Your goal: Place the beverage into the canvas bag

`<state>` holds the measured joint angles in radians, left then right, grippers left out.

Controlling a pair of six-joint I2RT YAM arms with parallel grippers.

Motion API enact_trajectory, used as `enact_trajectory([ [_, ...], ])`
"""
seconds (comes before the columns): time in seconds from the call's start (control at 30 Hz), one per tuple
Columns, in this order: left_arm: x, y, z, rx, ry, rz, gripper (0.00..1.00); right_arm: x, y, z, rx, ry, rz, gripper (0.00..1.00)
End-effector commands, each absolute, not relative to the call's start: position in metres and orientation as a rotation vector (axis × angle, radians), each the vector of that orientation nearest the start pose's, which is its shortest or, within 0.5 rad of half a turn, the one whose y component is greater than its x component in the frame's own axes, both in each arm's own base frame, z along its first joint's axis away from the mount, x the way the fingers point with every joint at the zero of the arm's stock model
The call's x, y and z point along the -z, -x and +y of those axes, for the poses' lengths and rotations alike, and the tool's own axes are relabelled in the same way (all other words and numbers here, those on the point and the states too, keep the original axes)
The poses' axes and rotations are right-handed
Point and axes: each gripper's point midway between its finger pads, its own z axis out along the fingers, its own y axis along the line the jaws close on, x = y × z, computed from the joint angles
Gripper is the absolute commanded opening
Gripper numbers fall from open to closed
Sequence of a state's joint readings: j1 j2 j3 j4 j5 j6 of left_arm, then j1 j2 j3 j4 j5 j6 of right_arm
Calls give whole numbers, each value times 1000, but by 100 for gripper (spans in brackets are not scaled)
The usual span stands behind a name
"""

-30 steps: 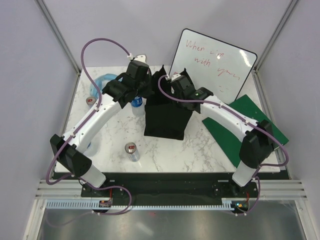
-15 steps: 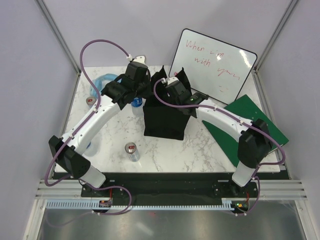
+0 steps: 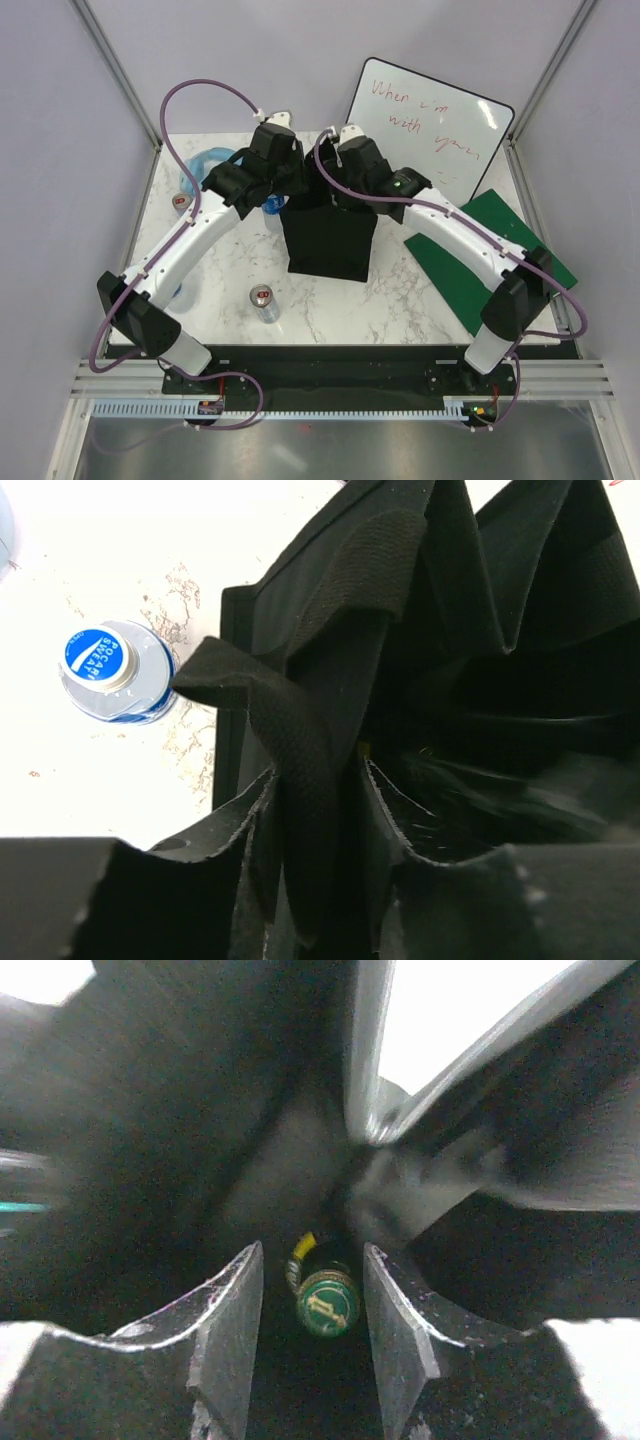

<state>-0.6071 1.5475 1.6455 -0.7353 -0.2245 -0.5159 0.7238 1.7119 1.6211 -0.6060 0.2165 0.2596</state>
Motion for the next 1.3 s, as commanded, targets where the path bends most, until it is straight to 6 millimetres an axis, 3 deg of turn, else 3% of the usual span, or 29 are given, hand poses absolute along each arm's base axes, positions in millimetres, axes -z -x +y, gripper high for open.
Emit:
enact_trajectory([
  [0.0,-305,-360,-228,429,36,2165,44,-323,-365,291,-414,346,2024,53],
  [0.17,-307,-359,-228,430,29,2161,48,-367,-352,286,-483,344,1943,55],
  [0.33,-318,-356,-225,441,24,2143,54,-398,-331,282,-563,358,1891,56],
  [0.53,-330,-353,-217,443,23,2131,67,-417,-292,296,-695,431,1843,57],
  [0.63,-334,-354,-203,428,50,2135,73,-418,-267,315,-778,485,1840,60],
  [0.77,-349,-354,-167,395,118,2103,83,-402,-229,347,-815,573,1867,65],
  [0.83,-351,-351,-153,385,139,2104,89,-388,-224,356,-798,583,1891,66],
  [0.9,-358,-349,-125,362,186,2083,99,-375,-210,373,-804,630,1909,67],
  [1.07,-368,-337,-78,313,257,2053,100,-339,-179,417,-792,746,1947,68],
  [1.27,-359,-323,-78,472,246,2093,100,-281,-163,461,-761,854,2038,70],
])
